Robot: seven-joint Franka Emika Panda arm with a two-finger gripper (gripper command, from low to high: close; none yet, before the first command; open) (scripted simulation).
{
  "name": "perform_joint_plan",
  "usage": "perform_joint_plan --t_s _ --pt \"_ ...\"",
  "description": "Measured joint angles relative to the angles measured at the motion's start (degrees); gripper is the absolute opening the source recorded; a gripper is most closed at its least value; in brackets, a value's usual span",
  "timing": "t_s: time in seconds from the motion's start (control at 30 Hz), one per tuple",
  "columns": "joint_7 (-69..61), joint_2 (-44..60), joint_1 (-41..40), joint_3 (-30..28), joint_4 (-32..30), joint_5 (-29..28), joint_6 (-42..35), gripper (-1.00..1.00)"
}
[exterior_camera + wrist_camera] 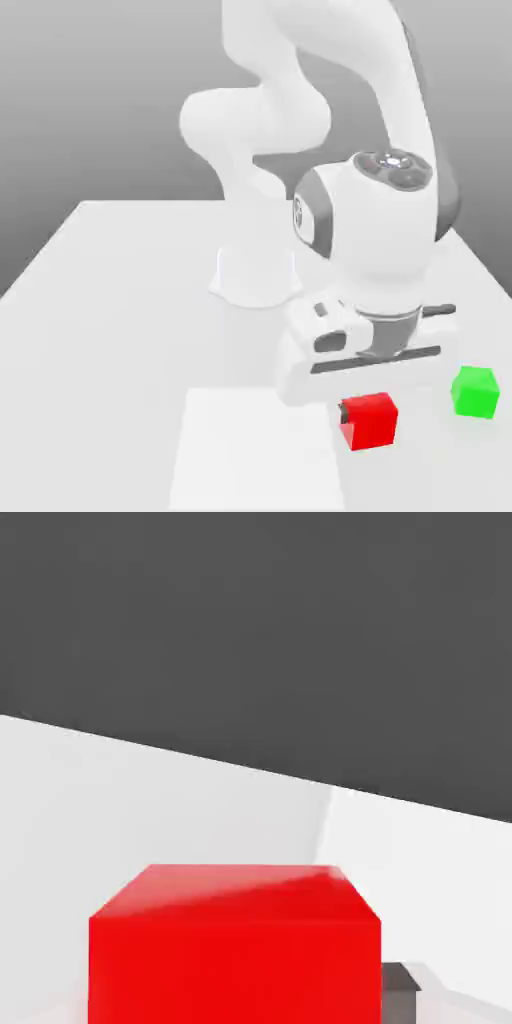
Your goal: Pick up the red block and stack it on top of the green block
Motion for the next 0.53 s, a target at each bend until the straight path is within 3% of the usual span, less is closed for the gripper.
perform_joint_plan --t_s 0.23,0.43,0.47,0.53 --pt "17.49 -4.40 12.79 7.32 -2.33 -0.04 -2.09 -1.00" --pt "25.81 4.24 16.22 4.55 -2.26 -6.79 6.08 -1.00" --pt "26.44 5.38 16.58 4.04 -2.20 -7.62 7.11 1.00" --pt "26.44 5.38 16.58 4.04 -2.20 -7.62 7.11 1.00"
